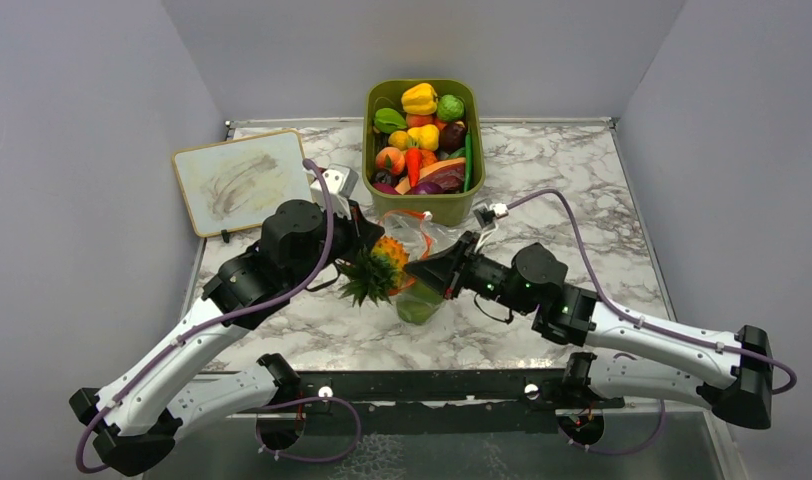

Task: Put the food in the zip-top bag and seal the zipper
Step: Adjust the zipper food storage bag at the center of the board.

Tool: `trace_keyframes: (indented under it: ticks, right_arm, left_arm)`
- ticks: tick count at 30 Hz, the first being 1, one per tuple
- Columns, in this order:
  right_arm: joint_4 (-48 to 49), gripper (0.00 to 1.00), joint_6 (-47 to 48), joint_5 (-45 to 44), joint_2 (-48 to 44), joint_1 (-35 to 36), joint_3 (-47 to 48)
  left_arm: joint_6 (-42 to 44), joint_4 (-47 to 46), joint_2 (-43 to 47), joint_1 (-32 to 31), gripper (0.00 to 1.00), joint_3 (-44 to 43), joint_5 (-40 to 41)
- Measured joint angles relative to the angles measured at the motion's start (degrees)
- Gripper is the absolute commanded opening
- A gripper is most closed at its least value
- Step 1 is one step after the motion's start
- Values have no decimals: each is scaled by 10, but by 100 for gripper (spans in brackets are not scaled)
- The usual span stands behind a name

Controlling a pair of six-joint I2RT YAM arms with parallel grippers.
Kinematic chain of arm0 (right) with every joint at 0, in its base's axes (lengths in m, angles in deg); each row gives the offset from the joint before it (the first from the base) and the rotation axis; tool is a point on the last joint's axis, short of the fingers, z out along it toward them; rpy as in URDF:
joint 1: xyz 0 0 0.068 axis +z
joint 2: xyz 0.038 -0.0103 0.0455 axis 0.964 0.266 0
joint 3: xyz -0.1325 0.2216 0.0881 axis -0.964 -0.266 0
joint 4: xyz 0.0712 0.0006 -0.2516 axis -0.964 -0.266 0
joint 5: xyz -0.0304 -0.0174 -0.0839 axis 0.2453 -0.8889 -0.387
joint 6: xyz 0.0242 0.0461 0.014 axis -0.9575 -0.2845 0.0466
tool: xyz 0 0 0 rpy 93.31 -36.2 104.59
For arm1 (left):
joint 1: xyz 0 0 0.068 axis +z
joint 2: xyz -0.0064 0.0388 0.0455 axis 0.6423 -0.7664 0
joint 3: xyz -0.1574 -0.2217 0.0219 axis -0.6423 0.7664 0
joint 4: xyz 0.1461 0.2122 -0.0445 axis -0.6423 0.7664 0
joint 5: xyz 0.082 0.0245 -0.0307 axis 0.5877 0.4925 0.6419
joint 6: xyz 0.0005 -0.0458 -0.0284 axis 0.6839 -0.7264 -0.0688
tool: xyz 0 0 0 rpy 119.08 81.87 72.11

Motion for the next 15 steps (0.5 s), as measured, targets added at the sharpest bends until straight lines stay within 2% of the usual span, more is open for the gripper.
trace_keyframes:
  ticks: [4, 9, 15]
  right_arm:
    - [-48, 1, 24, -7, 3, 1, 37]
    - [-81, 1, 41, -69, -31, 0, 38]
    - [-98, 1, 23, -29, 23, -1, 28]
  left_arm:
    - [6, 25, 0, 0, 0, 0, 6]
    - [0, 59, 12, 0, 0, 0, 12]
    - [-22, 75, 19, 0, 0, -39, -24]
